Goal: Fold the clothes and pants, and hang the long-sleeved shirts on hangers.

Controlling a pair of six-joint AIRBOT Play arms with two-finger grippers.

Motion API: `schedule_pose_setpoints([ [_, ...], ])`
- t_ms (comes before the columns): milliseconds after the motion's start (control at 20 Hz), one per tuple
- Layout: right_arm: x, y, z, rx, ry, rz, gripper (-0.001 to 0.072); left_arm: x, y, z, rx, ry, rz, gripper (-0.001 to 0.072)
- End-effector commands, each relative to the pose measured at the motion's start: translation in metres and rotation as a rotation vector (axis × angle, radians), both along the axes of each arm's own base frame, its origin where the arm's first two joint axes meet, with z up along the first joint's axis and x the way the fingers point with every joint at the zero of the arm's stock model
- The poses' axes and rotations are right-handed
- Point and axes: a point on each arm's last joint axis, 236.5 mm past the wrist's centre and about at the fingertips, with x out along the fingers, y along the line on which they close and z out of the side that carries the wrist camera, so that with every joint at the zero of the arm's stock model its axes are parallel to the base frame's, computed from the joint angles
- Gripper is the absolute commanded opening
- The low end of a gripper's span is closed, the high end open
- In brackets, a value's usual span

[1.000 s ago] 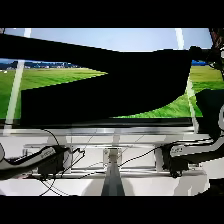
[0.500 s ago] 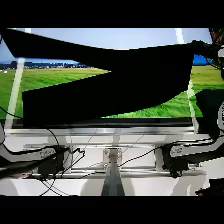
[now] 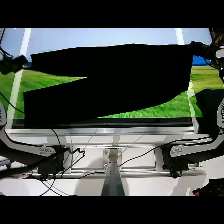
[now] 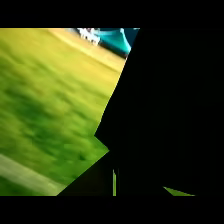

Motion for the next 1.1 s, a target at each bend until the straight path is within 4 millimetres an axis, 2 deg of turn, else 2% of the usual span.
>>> schedule_pose_setpoints([
  [0,-0.001,0.000,-0.003,-0.005,0.009,0.005,0.0017,-0.020,-0.001,-0.044,-0.030,0.135,0.006,0.0006],
  [200,-0.001,0.000,-0.003,-0.005,0.008,0.005,0.0018,-0.020,0.003,-0.048,-0.023,0.136,0.006,0.0006],
  [350,0.004,-0.006,0.004,-0.022,-0.023,-0.017,0.0017,0.000,0.006,-0.035,0.004,0.041,0.000,0.0006],
  [450,0.008,-0.013,0.010,-0.039,-0.056,-0.040,0.0017,0.004,0.011,-0.023,0.029,0.009,0.000,0.0005],
  [550,0.009,-0.015,0.013,-0.045,-0.068,-0.048,0.0017,-0.010,0.024,-0.016,0.038,0.029,0.077,0.0006],
  [650,0.009,-0.014,0.011,-0.042,-0.062,-0.044,0.0017,-0.039,0.037,-0.018,0.056,0.131,0.128,0.0005],
  [750,0.008,-0.014,0.011,-0.041,-0.060,-0.043,0.0017,-0.070,0.042,-0.025,0.057,0.250,0.153,0.0006],
  [800,0.008,-0.014,0.011,-0.041,-0.060,-0.043,0.0017,-0.079,0.041,-0.027,0.050,0.286,0.161,0.0005],
  [900,0.008,-0.014,0.011,-0.041,-0.060,-0.043,0.0018,-0.087,0.040,-0.028,0.039,0.318,0.173,0.0005],
  [1050,0.008,-0.014,0.011,-0.042,-0.060,-0.043,0.0017,-0.087,0.039,-0.029,0.028,0.308,0.211,0.0007],
])
